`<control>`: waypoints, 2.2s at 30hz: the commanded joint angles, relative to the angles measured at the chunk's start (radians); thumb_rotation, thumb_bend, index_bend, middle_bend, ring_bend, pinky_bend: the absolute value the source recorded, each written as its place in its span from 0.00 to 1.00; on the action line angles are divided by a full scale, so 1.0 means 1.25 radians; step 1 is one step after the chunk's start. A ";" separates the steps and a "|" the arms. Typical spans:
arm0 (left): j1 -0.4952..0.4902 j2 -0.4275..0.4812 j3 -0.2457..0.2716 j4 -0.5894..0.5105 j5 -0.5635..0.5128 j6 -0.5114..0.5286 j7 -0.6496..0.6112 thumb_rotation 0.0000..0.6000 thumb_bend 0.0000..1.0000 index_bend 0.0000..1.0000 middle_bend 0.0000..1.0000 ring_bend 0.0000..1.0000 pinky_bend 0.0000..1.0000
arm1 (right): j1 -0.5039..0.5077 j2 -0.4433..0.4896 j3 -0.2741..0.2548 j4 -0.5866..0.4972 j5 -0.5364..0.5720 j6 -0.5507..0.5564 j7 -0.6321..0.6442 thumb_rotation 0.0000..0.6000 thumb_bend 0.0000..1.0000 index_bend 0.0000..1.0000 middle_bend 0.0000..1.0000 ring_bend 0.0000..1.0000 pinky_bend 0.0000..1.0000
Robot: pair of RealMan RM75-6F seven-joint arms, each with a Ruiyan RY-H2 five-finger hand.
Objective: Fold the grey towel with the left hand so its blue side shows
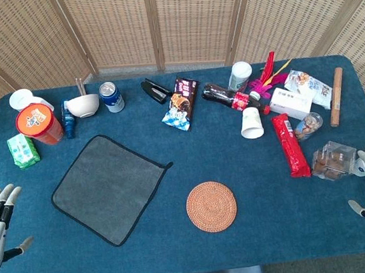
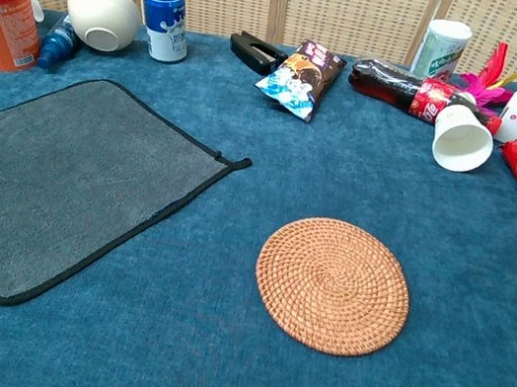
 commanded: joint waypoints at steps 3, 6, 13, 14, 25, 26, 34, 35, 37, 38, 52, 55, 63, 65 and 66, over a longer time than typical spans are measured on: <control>0.000 0.000 -0.001 0.001 -0.001 0.000 0.001 1.00 0.02 0.00 0.00 0.00 0.00 | 0.000 0.000 0.000 0.000 0.001 -0.001 0.000 1.00 0.00 0.00 0.00 0.00 0.00; 0.000 -0.001 0.000 0.001 -0.001 -0.001 0.003 1.00 0.02 0.00 0.00 0.00 0.00 | 0.000 0.001 0.001 0.000 0.001 -0.001 0.000 1.00 0.00 0.00 0.00 0.00 0.00; -0.030 -0.015 -0.015 0.025 -0.020 -0.045 -0.040 1.00 0.02 0.00 0.00 0.00 0.00 | -0.001 0.005 0.001 -0.008 0.001 0.001 0.003 1.00 0.00 0.00 0.00 0.00 0.00; -0.038 -0.017 -0.019 0.029 -0.023 -0.054 -0.047 1.00 0.02 0.00 0.00 0.00 0.00 | -0.001 0.006 0.002 -0.009 0.002 0.001 0.003 1.00 0.00 0.00 0.00 0.00 0.00; -0.143 -0.027 -0.087 0.020 -0.100 -0.175 -0.015 1.00 0.02 0.05 0.00 0.00 0.00 | 0.002 0.012 0.009 -0.018 0.015 -0.004 0.011 1.00 0.00 0.00 0.00 0.00 0.00; -0.156 -0.029 -0.096 0.018 -0.115 -0.191 -0.008 1.00 0.02 0.07 0.00 0.00 0.00 | 0.002 0.013 0.009 -0.018 0.016 -0.005 0.012 1.00 0.00 0.00 0.00 0.00 0.00; -0.272 -0.084 -0.143 0.081 -0.193 -0.318 0.023 1.00 0.02 0.18 0.00 0.00 0.00 | 0.005 0.016 0.015 -0.012 0.030 -0.013 0.034 1.00 0.00 0.00 0.00 0.00 0.00; -0.287 -0.094 -0.147 0.096 -0.199 -0.332 0.029 1.00 0.02 0.20 0.00 0.00 0.00 | 0.005 0.016 0.016 -0.012 0.031 -0.014 0.035 1.00 0.00 0.00 0.00 0.00 0.00; -0.308 -0.111 -0.154 0.117 -0.211 -0.349 0.039 1.00 0.02 0.23 0.00 0.00 0.00 | 0.007 0.016 0.017 -0.012 0.033 -0.017 0.036 1.00 0.00 0.00 0.00 0.00 0.00; -0.325 -0.126 -0.159 0.136 -0.219 -0.362 0.051 1.00 0.02 0.24 0.00 0.00 0.00 | 0.008 0.015 0.017 -0.011 0.035 -0.020 0.036 1.00 0.00 0.00 0.00 0.00 0.00; -0.481 -0.277 -0.175 0.309 -0.352 -0.499 0.159 1.00 0.02 0.23 0.00 0.00 0.00 | 0.024 0.009 0.028 0.005 0.082 -0.062 0.037 1.00 0.00 0.00 0.00 0.00 0.00; -0.517 -0.325 -0.177 0.361 -0.376 -0.521 0.177 1.00 0.02 0.24 0.00 0.00 0.00 | 0.026 0.009 0.031 0.008 0.091 -0.068 0.041 1.00 0.00 0.00 0.00 0.00 0.00; -0.577 -0.420 -0.179 0.467 -0.401 -0.554 0.183 1.00 0.02 0.28 0.00 0.00 0.00 | 0.028 0.011 0.034 0.014 0.106 -0.079 0.051 1.00 0.00 0.00 0.00 0.00 0.00; -0.593 -0.444 -0.176 0.494 -0.411 -0.563 0.192 1.00 0.02 0.28 0.00 0.00 0.00 | 0.029 0.010 0.034 0.016 0.109 -0.083 0.052 1.00 0.00 0.00 0.00 0.00 0.00; -0.599 -0.453 -0.176 0.504 -0.415 -0.567 0.194 1.00 0.02 0.28 0.00 0.00 0.00 | 0.029 0.010 0.034 0.017 0.111 -0.084 0.053 1.00 0.00 0.00 0.00 0.00 0.00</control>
